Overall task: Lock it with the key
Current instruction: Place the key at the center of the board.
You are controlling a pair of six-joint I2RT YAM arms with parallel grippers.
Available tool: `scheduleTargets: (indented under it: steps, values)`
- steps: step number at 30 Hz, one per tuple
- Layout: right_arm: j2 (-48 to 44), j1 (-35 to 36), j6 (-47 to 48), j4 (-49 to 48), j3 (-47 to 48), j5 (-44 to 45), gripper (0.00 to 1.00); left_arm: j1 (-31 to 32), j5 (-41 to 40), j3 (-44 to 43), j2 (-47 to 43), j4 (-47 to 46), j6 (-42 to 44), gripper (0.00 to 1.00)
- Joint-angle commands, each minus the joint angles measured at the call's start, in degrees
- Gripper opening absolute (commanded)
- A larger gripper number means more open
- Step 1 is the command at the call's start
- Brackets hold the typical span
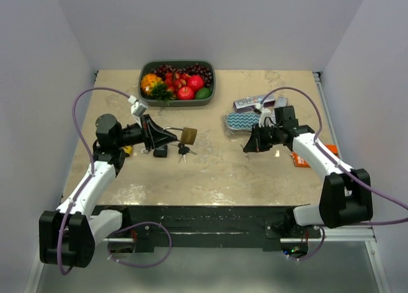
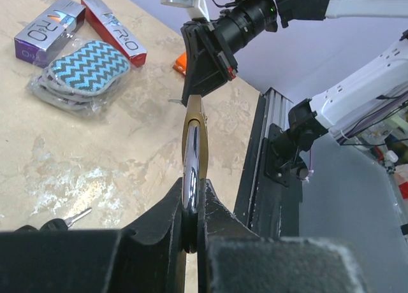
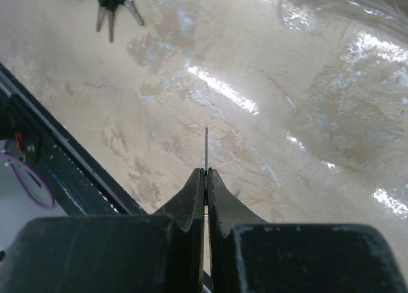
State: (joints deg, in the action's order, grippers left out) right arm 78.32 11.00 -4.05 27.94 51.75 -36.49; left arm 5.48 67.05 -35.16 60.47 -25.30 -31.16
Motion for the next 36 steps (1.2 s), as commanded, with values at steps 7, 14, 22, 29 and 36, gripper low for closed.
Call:
scheduleTargets:
  steps: [7, 14, 22, 29, 36]
  values:
    - [8.33, -0.20, -8.42, -15.37, -4.55, 5.46, 0.00, -0.03, -0.95, -0.35, -3.86, 4.20, 7.95, 0.00]
    - [13.25, -0.28, -9.84, -17.92, -4.46, 7.04, 0.03, 0.50, -1.48, 1.58, -5.36, 5.53, 8.83, 0.00]
    - [15.63, -0.19, -9.30, -16.52, -4.11, 8.10, 0.34, 2.08, -2.09, 1.50, -4.66, 5.79, 9.53, 0.00]
    - [8.79, -0.19, -6.85, -12.48, -2.35, 6.17, 0.68, 5.94, -4.55, -0.61, -4.39, 14.57, 16.30, 0.00]
    - [-1.67, 1.46, 2.98, -5.45, 1.95, 1.51, 0.96, 14.11, -8.77, -3.42, -0.54, 23.52, 17.27, 0.00]
